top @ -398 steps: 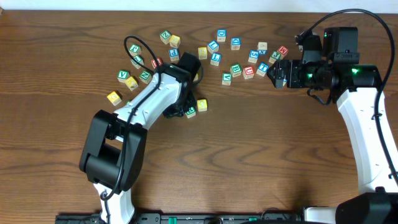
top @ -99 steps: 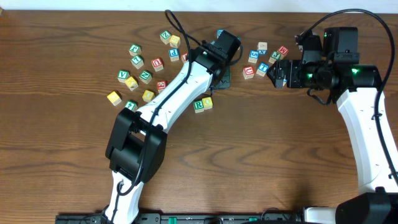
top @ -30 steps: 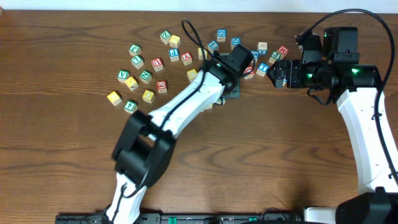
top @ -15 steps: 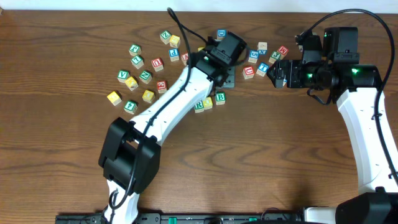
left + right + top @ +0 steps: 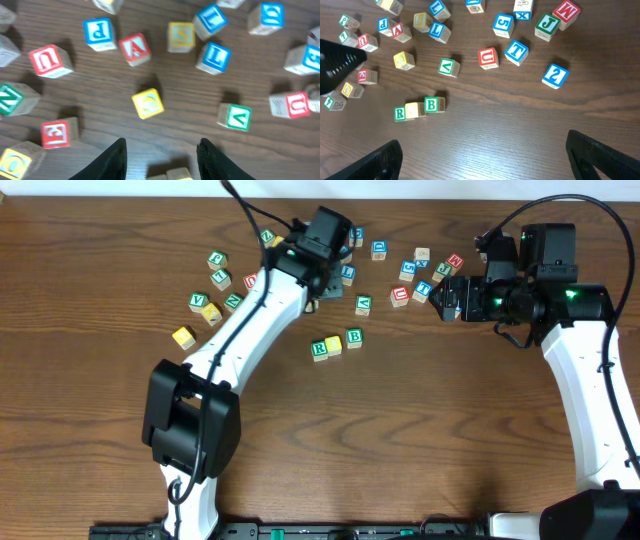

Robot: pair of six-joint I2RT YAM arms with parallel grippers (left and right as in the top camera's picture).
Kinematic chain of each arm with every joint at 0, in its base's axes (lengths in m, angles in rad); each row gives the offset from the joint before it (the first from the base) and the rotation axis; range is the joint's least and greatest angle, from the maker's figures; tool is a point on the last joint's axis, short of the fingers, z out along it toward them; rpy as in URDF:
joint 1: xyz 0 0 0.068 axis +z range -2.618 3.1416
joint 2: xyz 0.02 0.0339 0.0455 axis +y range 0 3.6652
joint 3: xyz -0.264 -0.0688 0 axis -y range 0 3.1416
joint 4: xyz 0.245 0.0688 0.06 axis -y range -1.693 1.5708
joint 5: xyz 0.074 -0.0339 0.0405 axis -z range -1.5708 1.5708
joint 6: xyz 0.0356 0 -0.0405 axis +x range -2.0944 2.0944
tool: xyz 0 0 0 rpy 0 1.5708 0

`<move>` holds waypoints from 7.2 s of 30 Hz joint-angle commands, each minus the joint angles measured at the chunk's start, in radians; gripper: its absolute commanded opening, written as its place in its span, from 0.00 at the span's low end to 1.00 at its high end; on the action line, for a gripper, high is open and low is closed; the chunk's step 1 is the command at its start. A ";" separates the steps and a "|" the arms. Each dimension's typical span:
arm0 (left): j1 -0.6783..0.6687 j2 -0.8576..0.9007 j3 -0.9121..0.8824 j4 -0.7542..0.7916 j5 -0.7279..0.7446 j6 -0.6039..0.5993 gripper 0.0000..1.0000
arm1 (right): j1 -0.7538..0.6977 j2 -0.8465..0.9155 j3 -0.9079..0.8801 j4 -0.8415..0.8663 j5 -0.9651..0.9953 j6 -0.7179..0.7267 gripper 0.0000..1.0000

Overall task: Spell out ROBOT
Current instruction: 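Move the left gripper to the yellow O block at the pile's left, then lower the left gripper and grasp the yellow O block, then carry the yellow O block and place it right of the B block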

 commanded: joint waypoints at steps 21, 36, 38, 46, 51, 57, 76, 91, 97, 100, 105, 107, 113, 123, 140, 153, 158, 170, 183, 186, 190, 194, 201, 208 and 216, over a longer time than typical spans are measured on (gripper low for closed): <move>0.148 -0.001 0.016 -0.087 -0.013 0.122 0.45 | -0.013 0.000 0.020 -0.001 -0.006 -0.005 0.99; 0.220 -0.001 0.016 -0.286 -0.013 0.450 0.45 | -0.013 0.000 0.020 -0.001 -0.006 -0.005 0.99; 0.221 -0.001 0.016 -0.286 -0.013 0.455 0.45 | -0.013 0.000 0.020 -0.001 -0.006 -0.005 0.99; 0.232 -0.001 0.002 -0.284 -0.013 0.481 0.45 | -0.013 0.000 0.020 -0.001 -0.006 -0.005 0.99; 0.254 0.001 -0.022 -0.277 -0.012 0.523 0.46 | -0.013 0.000 0.020 -0.001 -0.006 -0.005 0.99; 0.293 0.002 -0.073 -0.227 0.104 0.615 0.50 | -0.013 0.000 0.020 -0.001 -0.006 -0.005 0.99; 0.350 0.015 -0.165 -0.201 0.157 0.720 0.57 | -0.013 0.000 0.020 -0.001 -0.006 -0.005 0.99; 0.350 0.072 -0.174 -0.198 0.157 0.712 0.57 | -0.013 0.000 0.020 -0.001 -0.006 -0.005 0.99; 0.350 0.072 -0.222 -0.170 0.157 0.711 0.57 | -0.013 0.000 0.020 -0.001 -0.006 -0.005 0.99; 0.350 0.072 -0.240 -0.157 0.157 0.711 0.56 | -0.013 0.000 0.020 -0.001 -0.006 -0.005 0.99; 0.350 0.072 -0.240 -0.133 0.157 0.707 0.52 | -0.013 0.000 0.020 -0.001 -0.006 -0.005 0.99; 0.350 0.072 -0.240 -0.118 0.157 0.691 0.50 | -0.013 0.000 0.020 -0.001 -0.006 -0.005 0.99; 0.350 0.072 -0.245 -0.106 0.156 0.682 0.41 | -0.013 0.000 0.020 -0.001 -0.006 -0.005 0.99; 0.348 0.072 -0.299 -0.038 0.157 0.666 0.41 | -0.013 0.000 0.020 -0.001 -0.006 -0.005 0.99; 0.345 -0.022 -0.240 -0.052 0.156 0.542 0.26 | -0.013 0.000 0.020 -0.001 -0.006 -0.005 0.99; 0.106 -0.169 -0.240 0.093 0.156 0.157 0.26 | -0.013 0.000 0.020 -0.001 -0.006 -0.005 0.99; -0.060 -0.118 -0.240 0.168 0.156 0.037 0.26 | -0.013 0.000 0.020 -0.001 -0.006 -0.005 0.99; -0.232 0.027 -0.240 0.318 0.110 -0.087 0.27 | -0.013 0.000 0.020 -0.001 -0.006 -0.005 0.99; -0.230 0.113 -0.241 0.392 0.027 -0.146 0.27 | -0.013 0.000 0.020 -0.001 -0.006 -0.005 0.99; -0.230 0.113 -0.241 0.371 -0.015 -0.185 0.27 | -0.013 0.000 0.020 -0.001 -0.006 -0.005 0.99; -0.229 0.114 -0.241 0.328 -0.064 -0.224 0.27 | -0.013 0.000 0.020 -0.001 -0.006 -0.005 0.99; -0.229 0.114 -0.241 0.286 -0.064 -0.225 0.27 | -0.013 0.000 0.020 -0.001 -0.006 -0.005 0.99; -0.225 0.114 -0.241 0.214 -0.061 -0.232 0.27 | -0.013 0.000 0.020 -0.001 -0.006 -0.005 0.99; -0.225 0.111 -0.240 0.199 -0.062 -0.232 0.38 | -0.013 0.000 0.020 -0.001 -0.006 -0.005 0.99; -0.225 0.106 -0.240 0.219 -0.062 -0.232 0.49 | -0.013 0.000 0.020 -0.001 -0.006 -0.005 0.99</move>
